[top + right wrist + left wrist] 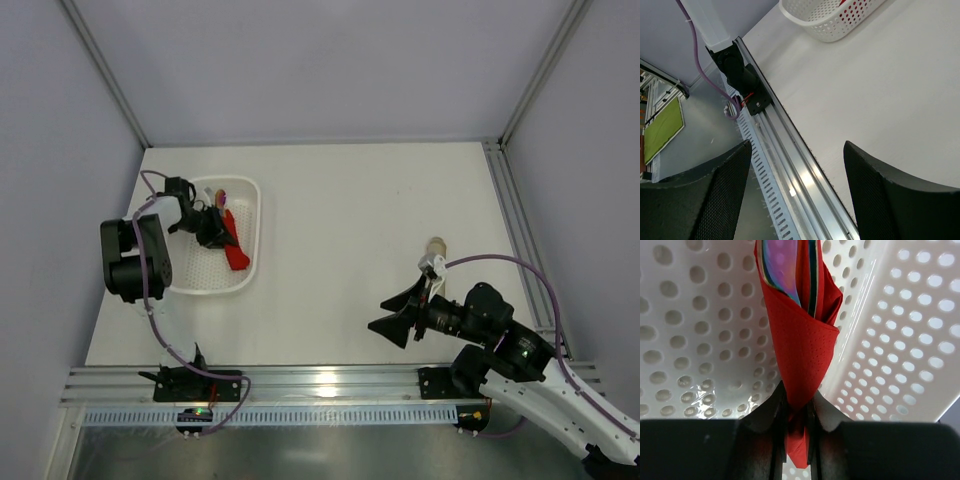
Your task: Place the utensils on the paper napkin and roll it up
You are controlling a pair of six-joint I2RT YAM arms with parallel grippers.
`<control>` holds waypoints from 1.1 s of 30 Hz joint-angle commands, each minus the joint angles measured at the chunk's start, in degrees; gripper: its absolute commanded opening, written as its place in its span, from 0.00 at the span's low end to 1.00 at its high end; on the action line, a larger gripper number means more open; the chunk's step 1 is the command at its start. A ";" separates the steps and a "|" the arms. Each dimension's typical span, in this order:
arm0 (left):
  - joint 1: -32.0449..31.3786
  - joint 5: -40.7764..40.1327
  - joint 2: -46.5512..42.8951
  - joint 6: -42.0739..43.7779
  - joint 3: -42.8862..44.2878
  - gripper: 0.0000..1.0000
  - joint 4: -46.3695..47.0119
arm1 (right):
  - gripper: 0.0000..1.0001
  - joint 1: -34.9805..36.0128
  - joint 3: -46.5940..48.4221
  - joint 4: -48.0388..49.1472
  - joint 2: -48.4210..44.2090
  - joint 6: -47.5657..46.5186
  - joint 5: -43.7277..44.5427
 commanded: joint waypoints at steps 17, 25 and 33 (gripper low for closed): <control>0.89 -4.15 -0.78 -0.94 -1.03 0.22 -2.19 | 0.76 0.24 1.72 0.69 -3.85 -0.05 1.32; 0.89 -6.34 -0.08 -0.16 -0.42 0.30 -5.62 | 0.76 0.24 2.16 -1.16 -5.78 -0.05 2.11; 1.41 -11.17 -0.60 -0.59 -0.42 0.38 -7.47 | 0.76 0.16 2.77 -2.91 -7.55 -0.23 2.82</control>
